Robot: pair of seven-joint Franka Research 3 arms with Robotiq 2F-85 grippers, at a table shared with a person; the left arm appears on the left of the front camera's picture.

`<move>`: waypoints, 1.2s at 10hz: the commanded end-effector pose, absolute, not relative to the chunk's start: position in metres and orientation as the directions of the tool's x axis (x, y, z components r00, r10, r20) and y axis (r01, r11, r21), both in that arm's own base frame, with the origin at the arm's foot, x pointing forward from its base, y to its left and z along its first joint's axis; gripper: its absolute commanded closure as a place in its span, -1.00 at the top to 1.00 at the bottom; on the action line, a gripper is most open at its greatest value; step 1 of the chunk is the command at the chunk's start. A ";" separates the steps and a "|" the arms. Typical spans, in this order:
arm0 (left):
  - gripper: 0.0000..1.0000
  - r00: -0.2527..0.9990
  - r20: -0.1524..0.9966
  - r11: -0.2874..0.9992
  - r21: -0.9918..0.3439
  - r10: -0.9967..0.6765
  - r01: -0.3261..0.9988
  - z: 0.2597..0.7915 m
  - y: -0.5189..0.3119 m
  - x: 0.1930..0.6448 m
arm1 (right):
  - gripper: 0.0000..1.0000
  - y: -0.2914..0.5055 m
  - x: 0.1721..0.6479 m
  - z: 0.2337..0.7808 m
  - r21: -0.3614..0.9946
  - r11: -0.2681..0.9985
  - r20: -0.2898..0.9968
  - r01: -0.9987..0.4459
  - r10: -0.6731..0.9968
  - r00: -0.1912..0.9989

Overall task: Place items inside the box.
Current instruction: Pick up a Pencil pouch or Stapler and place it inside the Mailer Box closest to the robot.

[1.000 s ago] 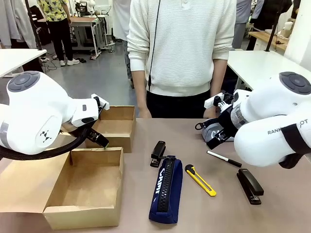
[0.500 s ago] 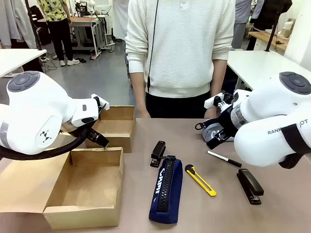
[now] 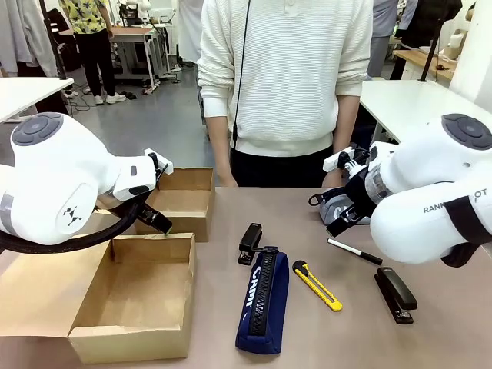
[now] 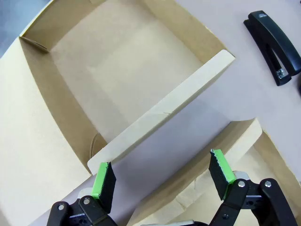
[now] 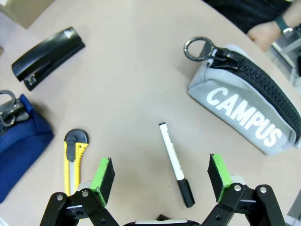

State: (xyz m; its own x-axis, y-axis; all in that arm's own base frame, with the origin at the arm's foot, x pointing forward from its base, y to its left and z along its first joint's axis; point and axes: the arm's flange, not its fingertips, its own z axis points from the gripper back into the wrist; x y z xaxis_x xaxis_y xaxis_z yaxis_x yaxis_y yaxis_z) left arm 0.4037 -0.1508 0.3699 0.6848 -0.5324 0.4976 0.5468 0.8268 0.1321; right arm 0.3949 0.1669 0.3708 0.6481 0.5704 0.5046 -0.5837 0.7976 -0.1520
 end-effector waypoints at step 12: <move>1.00 0.492 0.115 0.114 -0.993 0.863 0.032 0.445 0.156 0.216 | 1.00 -0.199 0.194 0.473 0.928 0.371 0.303 0.013 -0.778 0.550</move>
